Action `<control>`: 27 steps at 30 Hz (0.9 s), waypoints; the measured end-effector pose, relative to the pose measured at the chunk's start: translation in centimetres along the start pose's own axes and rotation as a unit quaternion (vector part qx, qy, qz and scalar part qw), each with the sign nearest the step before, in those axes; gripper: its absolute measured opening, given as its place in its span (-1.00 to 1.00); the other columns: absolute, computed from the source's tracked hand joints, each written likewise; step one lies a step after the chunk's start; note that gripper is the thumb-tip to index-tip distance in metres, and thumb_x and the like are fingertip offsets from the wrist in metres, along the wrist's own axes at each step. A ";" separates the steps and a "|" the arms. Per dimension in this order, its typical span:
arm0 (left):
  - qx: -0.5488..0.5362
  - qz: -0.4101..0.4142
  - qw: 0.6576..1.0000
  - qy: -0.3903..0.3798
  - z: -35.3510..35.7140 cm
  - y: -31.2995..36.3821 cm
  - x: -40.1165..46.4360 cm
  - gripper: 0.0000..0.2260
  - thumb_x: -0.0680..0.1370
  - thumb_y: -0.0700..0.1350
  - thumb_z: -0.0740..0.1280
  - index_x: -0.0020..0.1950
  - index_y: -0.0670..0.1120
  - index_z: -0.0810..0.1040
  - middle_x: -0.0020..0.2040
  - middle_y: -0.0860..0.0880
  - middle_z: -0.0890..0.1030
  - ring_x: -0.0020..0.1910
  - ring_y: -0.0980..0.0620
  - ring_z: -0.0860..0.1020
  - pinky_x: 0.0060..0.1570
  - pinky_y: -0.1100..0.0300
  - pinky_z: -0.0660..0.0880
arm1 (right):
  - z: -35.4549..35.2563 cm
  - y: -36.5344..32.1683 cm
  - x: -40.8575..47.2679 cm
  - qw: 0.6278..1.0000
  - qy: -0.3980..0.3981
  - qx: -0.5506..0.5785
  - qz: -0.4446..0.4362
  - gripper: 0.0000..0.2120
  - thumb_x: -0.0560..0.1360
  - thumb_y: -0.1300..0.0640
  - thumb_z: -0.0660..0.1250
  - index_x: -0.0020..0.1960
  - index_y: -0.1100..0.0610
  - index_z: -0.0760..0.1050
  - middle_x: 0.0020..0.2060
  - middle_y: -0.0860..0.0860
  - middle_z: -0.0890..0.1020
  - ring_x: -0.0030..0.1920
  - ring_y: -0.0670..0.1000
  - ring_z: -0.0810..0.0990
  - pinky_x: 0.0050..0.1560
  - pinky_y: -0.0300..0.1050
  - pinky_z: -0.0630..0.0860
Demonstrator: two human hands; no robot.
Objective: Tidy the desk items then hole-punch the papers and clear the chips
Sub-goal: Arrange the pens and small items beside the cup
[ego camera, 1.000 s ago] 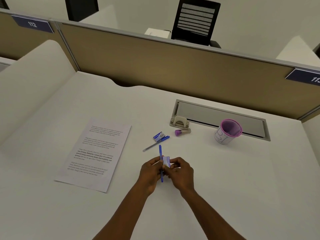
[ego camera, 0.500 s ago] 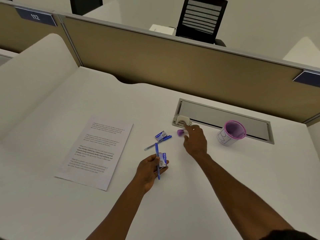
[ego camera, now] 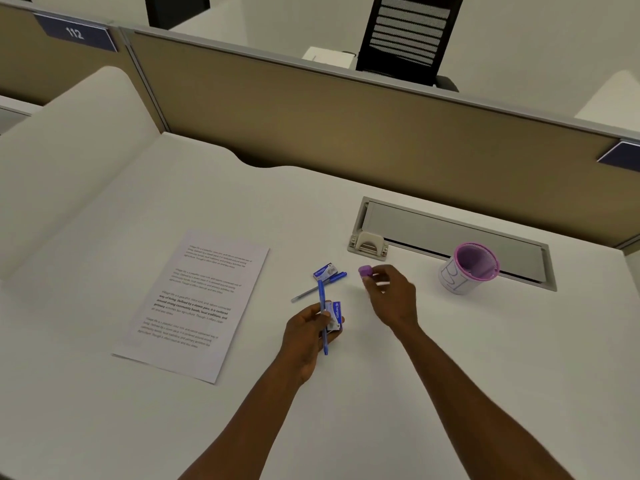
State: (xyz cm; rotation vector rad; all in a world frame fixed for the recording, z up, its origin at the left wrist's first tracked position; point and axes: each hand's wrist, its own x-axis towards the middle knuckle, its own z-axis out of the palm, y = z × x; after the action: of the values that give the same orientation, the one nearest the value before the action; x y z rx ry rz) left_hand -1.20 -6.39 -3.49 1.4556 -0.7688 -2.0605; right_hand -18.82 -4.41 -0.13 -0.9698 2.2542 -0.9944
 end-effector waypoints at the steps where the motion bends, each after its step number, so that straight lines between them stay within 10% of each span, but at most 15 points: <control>1: 0.009 0.005 1.000 0.009 0.3 -0.2 0.1 -0.80 0.58 -0.23 0.33 0.20 -0.23 0.56 0.18 -0.27 0.61 0.17 -0.27 0.60 0.24 -0.10 0.53 | -0.3 -0.3 -1.2 0.989 -0.028 0.125 0.070 -0.81 0.55 0.10 0.37 0.15 0.05 0.50 0.03 0.04 0.66 -0.09 -0.02 0.67 -0.08 -0.15 0.60; 6: 0.093 0.042 0.995 0.005 3.8 -0.9 -0.5 -0.75 0.58 -0.16 0.36 0.21 -0.25 0.58 0.09 -0.21 0.66 0.05 -0.15 0.64 0.10 0.04 0.60 | -1.9 0.6 -5.8 0.908 -0.071 0.351 0.218 -0.87 0.60 0.17 0.29 0.12 0.08 0.55 -0.05 0.08 0.69 -0.10 0.07 0.71 -0.15 -0.06 0.66; 22: 0.302 0.079 0.949 -0.046 18.6 -5.1 -2.1 -0.81 0.50 -0.05 0.48 0.07 -0.08 0.72 -0.03 -0.04 0.72 -0.20 0.10 0.60 -0.30 0.44 0.44 | -11.5 9.5 -6.0 0.895 0.046 0.380 0.228 -0.81 0.49 0.33 0.40 0.05 0.11 0.58 -0.06 0.08 0.70 -0.04 0.09 0.70 -0.17 -0.14 0.64; 27: 0.347 0.090 0.931 -0.065 24.6 -6.2 -1.0 -0.77 0.47 -0.05 0.51 0.05 -0.14 0.72 -0.05 -0.10 0.73 -0.13 -0.05 0.68 -0.06 0.18 0.62 | -16.0 13.1 -3.2 0.911 0.082 0.324 0.243 -0.82 0.49 0.28 0.42 0.07 0.14 0.59 -0.03 0.16 0.68 -0.02 0.13 0.66 -0.07 -0.09 0.60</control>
State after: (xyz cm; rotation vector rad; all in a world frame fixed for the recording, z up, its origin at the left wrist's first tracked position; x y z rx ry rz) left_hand -24.73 2.65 -0.48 1.5092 -1.7469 -1.8341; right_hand -32.72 11.19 0.07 -0.0348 1.9095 -1.4679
